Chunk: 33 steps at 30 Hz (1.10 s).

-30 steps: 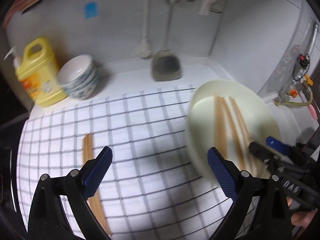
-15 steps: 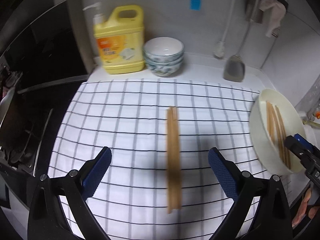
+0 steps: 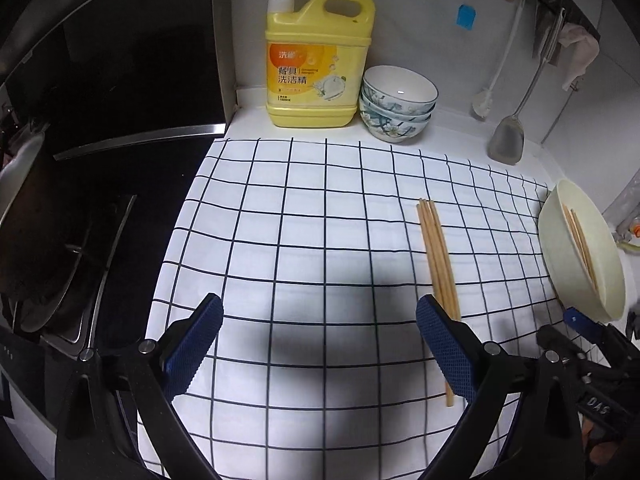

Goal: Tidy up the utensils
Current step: 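Move the right tool back over the remaining chopsticks, then lower the right tool and close it on one wooden chopstick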

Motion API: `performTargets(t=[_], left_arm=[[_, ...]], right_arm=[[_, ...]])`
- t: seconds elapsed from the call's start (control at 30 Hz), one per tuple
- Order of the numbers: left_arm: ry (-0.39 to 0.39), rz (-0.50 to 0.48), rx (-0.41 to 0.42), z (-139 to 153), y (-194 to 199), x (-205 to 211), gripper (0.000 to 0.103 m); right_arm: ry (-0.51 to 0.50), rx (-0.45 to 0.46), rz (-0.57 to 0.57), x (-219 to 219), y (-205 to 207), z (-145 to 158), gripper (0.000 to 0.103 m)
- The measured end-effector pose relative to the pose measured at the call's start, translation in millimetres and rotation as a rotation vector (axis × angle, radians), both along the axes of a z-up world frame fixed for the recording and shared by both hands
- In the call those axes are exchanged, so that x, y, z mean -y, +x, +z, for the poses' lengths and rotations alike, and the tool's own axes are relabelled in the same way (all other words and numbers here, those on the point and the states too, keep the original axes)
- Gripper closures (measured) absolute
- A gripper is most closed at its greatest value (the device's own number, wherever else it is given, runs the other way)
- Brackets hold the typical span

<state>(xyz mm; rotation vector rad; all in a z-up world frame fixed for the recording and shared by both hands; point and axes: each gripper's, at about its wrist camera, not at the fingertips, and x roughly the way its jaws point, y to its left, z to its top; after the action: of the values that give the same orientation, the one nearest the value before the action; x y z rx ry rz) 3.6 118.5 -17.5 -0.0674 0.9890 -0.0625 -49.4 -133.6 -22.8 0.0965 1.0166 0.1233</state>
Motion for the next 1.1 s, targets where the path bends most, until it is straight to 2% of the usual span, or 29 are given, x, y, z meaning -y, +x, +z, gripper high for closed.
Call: performTargets(t=[0.4, 0.63, 0.93, 1.1], left_arm=[[-0.043, -0.048, -0.028, -25, 9, -5, 0.008], [-0.052, -0.037, -0.036, -32, 13, 3, 0.008], [-0.025, -0.030, -0.059, -41, 15, 11, 0.008], [-0.021, -0.019, -0.067, -44, 15, 10, 0.008]], right_arm=[[-0.083, -0.092, -0.038, -26, 19, -52, 0.031], [-0.077, -0.115, -0.029, -19, 27, -63, 0.031], [-0.073, -0.131, 0.002, -19, 27, -70, 0.031], [-0.100, -0.124, 0.030, -25, 27, -72, 0.031]])
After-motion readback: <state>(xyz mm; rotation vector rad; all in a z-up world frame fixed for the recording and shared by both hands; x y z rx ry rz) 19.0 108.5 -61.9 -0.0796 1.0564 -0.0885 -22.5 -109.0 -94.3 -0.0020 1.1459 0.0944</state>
